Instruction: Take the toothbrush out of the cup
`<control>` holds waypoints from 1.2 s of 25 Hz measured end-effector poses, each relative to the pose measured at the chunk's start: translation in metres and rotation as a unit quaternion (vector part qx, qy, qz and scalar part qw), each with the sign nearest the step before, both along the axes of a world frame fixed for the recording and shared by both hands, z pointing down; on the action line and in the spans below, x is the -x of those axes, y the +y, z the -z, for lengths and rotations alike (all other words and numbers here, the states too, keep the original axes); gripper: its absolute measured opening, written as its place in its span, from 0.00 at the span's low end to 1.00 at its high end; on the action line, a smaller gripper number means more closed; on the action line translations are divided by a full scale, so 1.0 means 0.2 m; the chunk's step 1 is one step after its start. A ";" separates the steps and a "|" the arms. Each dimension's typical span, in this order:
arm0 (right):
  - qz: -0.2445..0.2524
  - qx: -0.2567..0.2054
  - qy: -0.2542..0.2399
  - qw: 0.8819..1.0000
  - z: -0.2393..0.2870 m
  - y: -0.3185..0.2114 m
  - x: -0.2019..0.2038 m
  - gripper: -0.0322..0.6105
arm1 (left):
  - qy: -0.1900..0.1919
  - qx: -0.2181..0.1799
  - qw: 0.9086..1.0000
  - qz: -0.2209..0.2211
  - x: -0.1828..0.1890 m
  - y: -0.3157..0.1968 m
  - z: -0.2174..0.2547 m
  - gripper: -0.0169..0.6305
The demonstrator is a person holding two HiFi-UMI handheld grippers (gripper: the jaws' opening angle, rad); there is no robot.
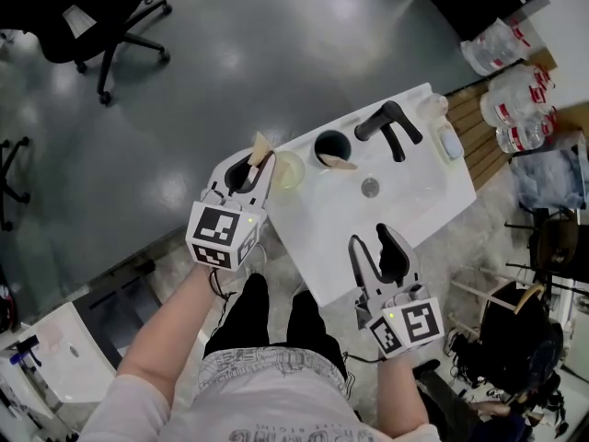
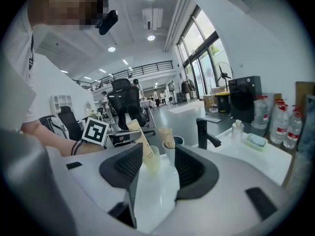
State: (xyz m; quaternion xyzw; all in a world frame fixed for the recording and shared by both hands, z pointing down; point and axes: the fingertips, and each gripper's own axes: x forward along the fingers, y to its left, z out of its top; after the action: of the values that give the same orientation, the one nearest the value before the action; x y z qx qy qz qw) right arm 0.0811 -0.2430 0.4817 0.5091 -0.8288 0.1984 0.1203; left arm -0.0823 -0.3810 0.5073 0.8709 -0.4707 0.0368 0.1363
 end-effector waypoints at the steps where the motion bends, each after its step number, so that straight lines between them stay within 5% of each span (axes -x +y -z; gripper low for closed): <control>1: -0.001 -0.002 -0.001 1.000 0.01 0.00 0.00 0.39 | 0.001 -0.002 1.000 -0.002 -0.01 0.00 0.02 0.14; 30: 0.006 -0.089 -0.022 0.996 0.36 0.04 -0.06 0.39 | -0.012 -0.106 0.994 -0.006 0.00 0.27 0.76 0.14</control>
State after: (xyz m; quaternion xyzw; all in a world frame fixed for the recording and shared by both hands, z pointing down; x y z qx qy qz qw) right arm 0.0937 -0.2342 0.4091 0.5084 -0.8487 0.1341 0.0578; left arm -0.0819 -0.3279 0.3547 0.8829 -0.4681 -0.0022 0.0368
